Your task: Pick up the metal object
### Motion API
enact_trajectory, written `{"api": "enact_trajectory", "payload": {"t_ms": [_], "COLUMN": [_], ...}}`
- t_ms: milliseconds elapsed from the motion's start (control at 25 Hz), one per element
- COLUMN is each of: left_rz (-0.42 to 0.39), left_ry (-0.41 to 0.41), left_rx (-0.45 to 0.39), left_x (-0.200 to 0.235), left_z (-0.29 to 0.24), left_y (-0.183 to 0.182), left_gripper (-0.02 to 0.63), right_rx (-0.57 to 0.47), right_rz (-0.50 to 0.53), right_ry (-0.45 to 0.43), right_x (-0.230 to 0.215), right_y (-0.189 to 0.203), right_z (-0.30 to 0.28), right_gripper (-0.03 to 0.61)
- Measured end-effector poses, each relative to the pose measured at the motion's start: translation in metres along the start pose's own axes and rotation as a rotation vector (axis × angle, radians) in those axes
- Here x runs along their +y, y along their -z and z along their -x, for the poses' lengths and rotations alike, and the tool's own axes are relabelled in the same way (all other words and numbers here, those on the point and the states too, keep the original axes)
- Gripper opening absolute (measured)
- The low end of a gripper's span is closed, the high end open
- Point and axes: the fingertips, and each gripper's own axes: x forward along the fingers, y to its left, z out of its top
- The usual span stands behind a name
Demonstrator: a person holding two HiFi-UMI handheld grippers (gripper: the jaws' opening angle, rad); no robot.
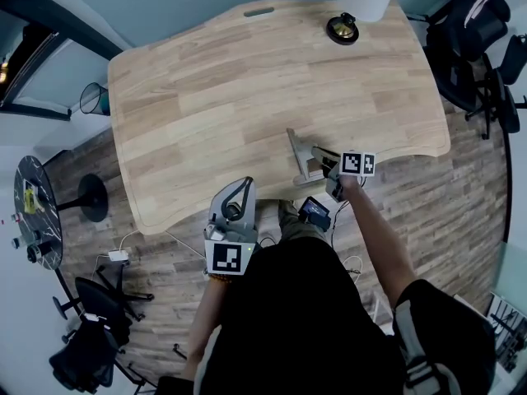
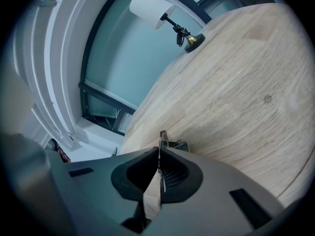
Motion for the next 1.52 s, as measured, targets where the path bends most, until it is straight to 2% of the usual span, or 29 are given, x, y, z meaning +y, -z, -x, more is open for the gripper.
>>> {"api": "enact_trajectory", "payload": {"t_ms": [720, 880, 1120, 1280, 1520], "left_rz": [0.011, 0.012, 0.03, 0.005, 0.02], "left_ry": [-0.002, -0.006, -0.009, 0.002, 0.002], "left_rx": [0.017, -0.006, 0.017, 0.026, 0.01], "left_x": [0.006, 0.006, 0.013, 0.017, 0.025], "left_z": [0.008, 0.011, 0.022, 0.026, 0.027], "left_y": [0.008, 0.005, 0.011, 0.012, 0.012], "left_gripper": [0.017, 0.017, 0.017, 0.017, 0.017], "right_rx": [-0.031, -0.042, -0.063, -0.078, -0.105], "right_rz": [0.008, 0.001, 0.0, 0.0, -0.002], "right_ry": [-0.029, -0.03, -0.026, -0.031, -0.033], "right_x": [0.02, 0.021, 0.029, 0.036, 0.044], "right_y": [0.001, 0.001, 0.003, 0.003, 0.001], "right_z": [-0.009, -0.009, -0.009, -0.008, -0.011], "right_gripper": [0.011, 0.009, 0.009, 0.009, 0.009]}}
